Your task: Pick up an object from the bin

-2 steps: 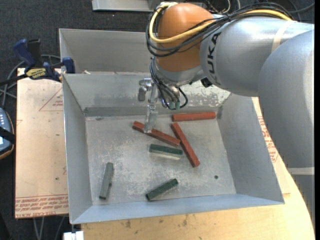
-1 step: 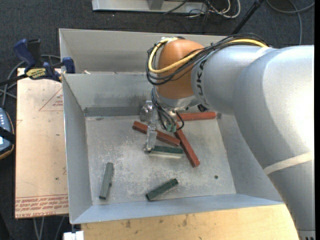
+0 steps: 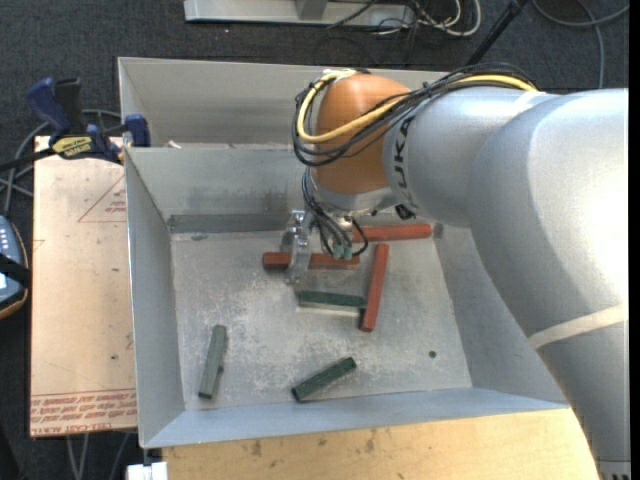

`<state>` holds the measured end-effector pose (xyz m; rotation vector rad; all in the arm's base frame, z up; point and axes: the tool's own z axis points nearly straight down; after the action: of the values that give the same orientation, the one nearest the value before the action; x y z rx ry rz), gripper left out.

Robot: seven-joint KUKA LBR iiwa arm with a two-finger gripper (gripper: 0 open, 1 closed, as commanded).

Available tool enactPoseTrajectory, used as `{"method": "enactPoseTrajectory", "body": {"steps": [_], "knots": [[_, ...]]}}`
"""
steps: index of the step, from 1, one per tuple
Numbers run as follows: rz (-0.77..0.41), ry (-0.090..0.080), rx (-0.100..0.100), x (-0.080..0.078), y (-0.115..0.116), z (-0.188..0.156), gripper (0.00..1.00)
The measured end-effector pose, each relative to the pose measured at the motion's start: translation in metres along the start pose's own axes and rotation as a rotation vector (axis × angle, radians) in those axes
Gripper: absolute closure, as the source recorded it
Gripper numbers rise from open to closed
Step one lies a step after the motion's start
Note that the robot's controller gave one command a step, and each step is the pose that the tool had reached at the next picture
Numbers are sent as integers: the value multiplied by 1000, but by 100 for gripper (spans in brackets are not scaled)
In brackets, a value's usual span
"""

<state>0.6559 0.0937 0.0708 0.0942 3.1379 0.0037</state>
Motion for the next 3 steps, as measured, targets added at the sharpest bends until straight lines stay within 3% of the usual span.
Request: {"method": "enactPoseTrajectory", "body": {"steps": [1, 2, 3], "knots": [[-41, -4, 2, 6, -27, -50, 100], [145, 3, 2, 27, -53, -41, 100], [144, 3, 2, 27, -53, -41, 0]]}}
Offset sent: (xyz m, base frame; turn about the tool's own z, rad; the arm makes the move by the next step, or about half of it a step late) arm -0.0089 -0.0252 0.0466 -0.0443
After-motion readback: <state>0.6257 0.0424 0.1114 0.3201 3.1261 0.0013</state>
